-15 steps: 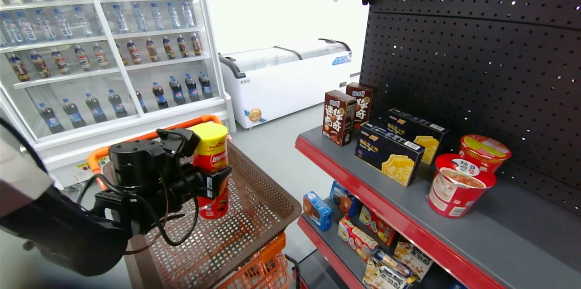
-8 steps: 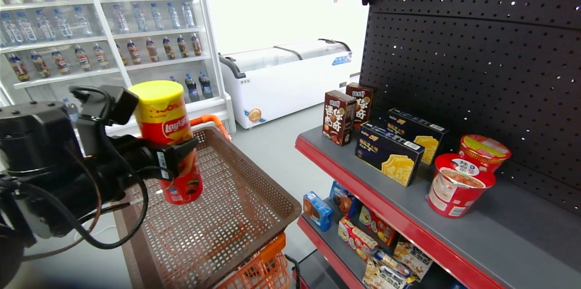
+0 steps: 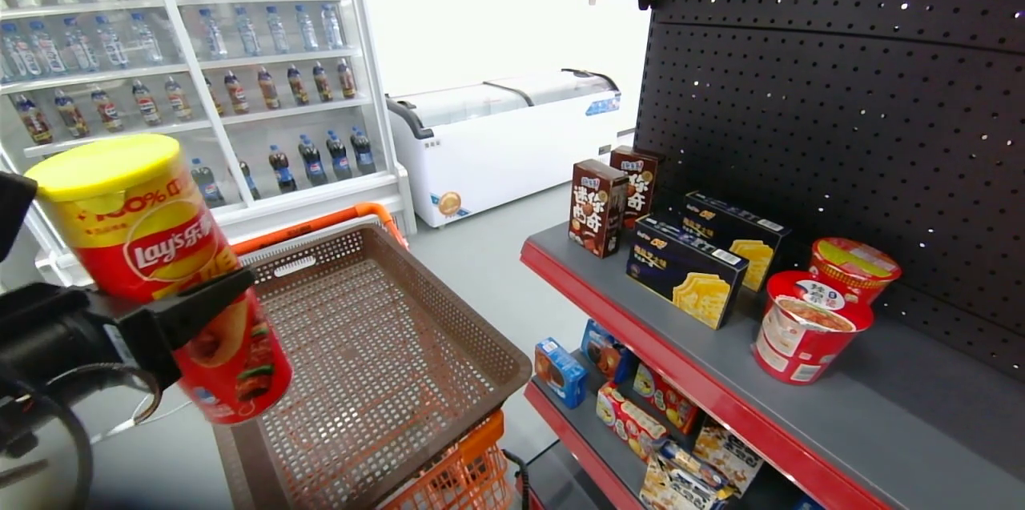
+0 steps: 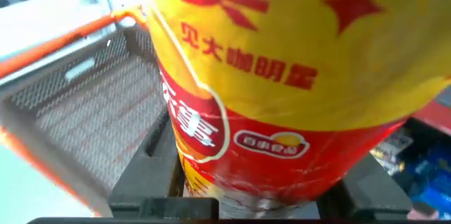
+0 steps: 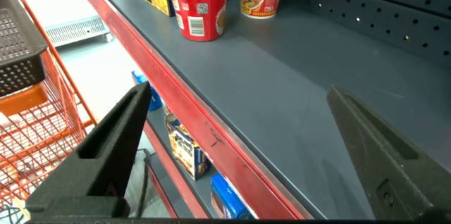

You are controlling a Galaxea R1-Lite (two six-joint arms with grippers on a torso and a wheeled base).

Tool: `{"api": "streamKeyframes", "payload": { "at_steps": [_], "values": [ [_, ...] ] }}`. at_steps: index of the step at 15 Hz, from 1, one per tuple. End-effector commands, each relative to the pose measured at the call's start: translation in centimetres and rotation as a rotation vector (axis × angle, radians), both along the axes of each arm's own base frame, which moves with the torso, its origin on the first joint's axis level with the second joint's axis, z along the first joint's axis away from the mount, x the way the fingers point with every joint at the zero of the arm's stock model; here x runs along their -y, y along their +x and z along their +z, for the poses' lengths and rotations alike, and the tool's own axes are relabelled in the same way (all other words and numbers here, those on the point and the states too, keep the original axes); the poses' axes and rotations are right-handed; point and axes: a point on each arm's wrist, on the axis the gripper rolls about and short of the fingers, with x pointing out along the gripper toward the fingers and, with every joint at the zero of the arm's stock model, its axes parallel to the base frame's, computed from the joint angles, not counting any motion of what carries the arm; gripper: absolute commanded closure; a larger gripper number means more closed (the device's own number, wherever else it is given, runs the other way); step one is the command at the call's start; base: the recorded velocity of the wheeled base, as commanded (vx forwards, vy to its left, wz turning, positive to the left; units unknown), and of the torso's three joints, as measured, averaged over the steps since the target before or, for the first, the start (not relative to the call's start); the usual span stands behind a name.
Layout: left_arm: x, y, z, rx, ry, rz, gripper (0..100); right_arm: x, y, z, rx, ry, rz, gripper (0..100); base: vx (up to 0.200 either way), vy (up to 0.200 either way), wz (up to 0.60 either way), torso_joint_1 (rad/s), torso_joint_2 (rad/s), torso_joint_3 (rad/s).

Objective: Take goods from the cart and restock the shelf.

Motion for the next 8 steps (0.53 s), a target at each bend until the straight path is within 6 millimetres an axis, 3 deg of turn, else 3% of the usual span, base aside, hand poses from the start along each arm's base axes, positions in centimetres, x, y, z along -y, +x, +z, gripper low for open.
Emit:
{"api": "streamKeyframes", "payload": {
  "at_steps": [1, 3, 8],
  "values": [
    [-1.0, -3.8, 1.1, 0.058, -0.011, 0.025, 100, 0.0, 0.0, 0.0, -0.002, 0.0, 0.001, 0, 0.0, 0.0, 0.0, 0.0, 0.0, 0.0],
    [-1.5, -5.5, 1.5, 0.028, -0.005, 0.073, 100, 0.0, 0.0, 0.0, 0.0, 0.0, 0.001, 0, 0.0, 0.0, 0.0, 0.0, 0.0, 0.0],
    [-2.0, -7.1, 2.0, 0.064, -0.005, 0.154, 100, 0.0, 0.0, 0.0, 0.0, 0.0, 0.001, 0, 0.0, 0.0, 0.0, 0.0, 0.0, 0.0]
  ]
}}
